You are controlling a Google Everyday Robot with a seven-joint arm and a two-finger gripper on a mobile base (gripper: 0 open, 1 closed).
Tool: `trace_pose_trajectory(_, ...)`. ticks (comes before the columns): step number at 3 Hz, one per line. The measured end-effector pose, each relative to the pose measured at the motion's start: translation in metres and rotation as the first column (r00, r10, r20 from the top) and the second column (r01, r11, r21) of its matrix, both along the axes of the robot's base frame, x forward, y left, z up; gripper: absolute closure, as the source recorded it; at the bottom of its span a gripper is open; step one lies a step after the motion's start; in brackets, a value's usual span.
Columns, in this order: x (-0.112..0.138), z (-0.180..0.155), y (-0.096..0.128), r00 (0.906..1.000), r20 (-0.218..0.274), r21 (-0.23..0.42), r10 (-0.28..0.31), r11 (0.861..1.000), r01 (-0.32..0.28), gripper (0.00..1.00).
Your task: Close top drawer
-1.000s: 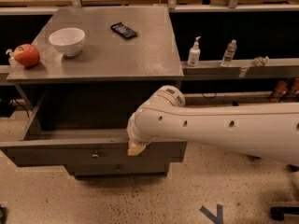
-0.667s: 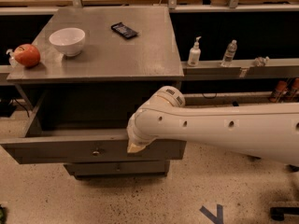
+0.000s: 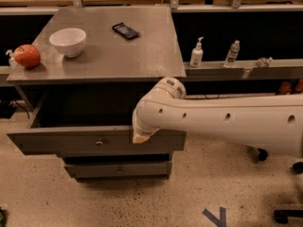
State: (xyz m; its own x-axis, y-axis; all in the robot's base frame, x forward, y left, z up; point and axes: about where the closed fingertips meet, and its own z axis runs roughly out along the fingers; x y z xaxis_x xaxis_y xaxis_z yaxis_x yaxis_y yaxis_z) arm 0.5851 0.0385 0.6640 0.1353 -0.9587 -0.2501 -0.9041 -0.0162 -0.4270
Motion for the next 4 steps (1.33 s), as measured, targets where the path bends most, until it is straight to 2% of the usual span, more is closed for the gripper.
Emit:
trace_pose_trajectory(1, 0.035, 0.008, -0.010, 0.9981, 0.030, -0.039, -0.054, 0.998, 0.055, 0.48)
trace_pose_trajectory(3, 0.065, 0.017, -0.019, 0.9933, 0.054, -0.059, -0.102, 0.993, 0.105, 0.48)
trace_pose_trajectory(4, 0.081, 0.028, -0.029, 0.9886, 0.068, -0.076, -0.134, 0.987, 0.139, 0.52)
